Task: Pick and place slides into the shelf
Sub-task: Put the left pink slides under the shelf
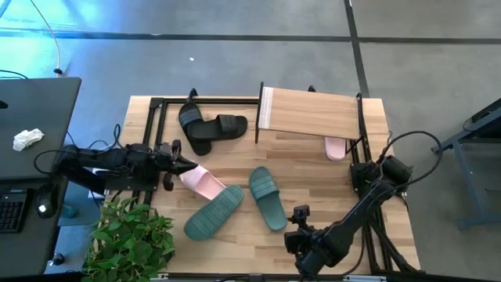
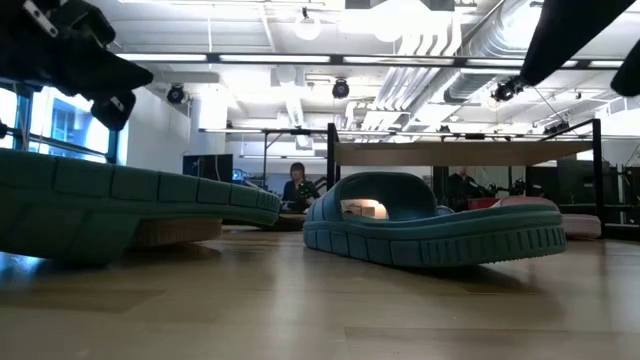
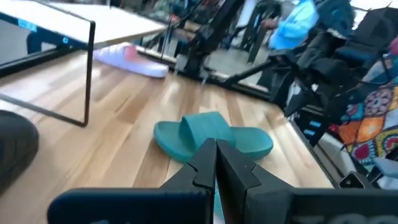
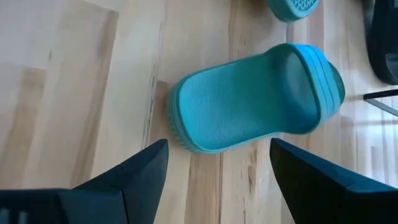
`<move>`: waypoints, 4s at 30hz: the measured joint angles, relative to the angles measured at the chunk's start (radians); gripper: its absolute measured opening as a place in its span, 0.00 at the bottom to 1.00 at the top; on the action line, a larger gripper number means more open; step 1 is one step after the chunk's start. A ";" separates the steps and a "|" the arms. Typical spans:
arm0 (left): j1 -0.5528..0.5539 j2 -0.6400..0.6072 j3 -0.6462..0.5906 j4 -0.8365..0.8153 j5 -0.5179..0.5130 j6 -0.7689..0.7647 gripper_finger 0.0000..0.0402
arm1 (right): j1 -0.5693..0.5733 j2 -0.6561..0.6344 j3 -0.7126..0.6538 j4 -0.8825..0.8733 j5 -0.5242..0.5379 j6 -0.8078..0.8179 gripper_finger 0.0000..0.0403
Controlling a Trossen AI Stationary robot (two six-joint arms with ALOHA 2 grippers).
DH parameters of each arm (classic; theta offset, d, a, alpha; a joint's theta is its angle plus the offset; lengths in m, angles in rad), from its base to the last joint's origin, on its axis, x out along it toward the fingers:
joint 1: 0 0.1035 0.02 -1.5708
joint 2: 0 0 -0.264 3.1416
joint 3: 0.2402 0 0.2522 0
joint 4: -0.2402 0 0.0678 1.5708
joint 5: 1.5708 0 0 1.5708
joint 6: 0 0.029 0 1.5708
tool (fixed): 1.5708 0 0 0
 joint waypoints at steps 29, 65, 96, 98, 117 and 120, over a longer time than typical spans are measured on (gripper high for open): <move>-0.328 1.442 0.993 -1.162 -0.361 -0.226 0.00 | 0.010 -0.001 0.000 -0.165 0.001 0.185 0.67; -0.176 1.571 0.993 -1.067 -0.164 -0.183 0.69 | 0.010 -0.002 0.000 -0.190 -0.017 0.203 0.67; -0.176 1.624 0.991 -1.143 -0.413 -0.208 0.62 | 0.010 -0.002 0.000 -0.182 0.006 0.203 0.67; -0.176 1.640 0.993 -1.138 -0.419 -0.208 0.62 | 0.010 -0.002 0.000 -0.181 0.010 0.202 0.67; -0.176 1.736 0.992 -1.161 -0.489 -0.217 0.24 | 0.010 -0.002 0.000 -0.175 0.027 0.201 0.67; -0.176 1.736 0.992 -1.162 -0.497 -0.217 0.10 | 0.010 -0.002 0.000 -0.175 0.027 0.202 0.67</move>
